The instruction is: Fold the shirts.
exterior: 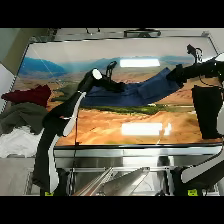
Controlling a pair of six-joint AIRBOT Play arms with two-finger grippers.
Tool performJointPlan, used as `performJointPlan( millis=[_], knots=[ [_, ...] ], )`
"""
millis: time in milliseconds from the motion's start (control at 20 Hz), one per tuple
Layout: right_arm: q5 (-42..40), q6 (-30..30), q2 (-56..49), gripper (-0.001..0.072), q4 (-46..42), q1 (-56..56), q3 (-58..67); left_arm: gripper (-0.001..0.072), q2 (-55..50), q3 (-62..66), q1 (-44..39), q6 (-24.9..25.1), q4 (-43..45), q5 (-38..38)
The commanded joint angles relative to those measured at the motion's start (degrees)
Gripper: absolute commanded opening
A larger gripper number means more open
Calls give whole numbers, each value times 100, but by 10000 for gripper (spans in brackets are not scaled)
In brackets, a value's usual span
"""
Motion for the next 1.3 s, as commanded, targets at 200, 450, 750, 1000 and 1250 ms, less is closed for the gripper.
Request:
performJointPlan(
  millis=[200,450,750,1000,1250],
  knots=[
    [-90,442,295,22,275,603,39,17,-402,85,31,11,-1729,68],
    [-254,597,295,22,315,929,39,14,931,83,1473,1156,-4937,-2435],
    [-2352,501,63,22,1064,2334,39,16,2916,81,3445,1816,-7047,-4199],
    [-5403,-372,-1060,24,1639,4581,39,18,3980,-905,4341,2428,-7049,-4284],
    [-6684,-1366,-1801,509,2076,5462,39,18,4234,-1875,4459,2505,-7044,-4570]
  ],
)
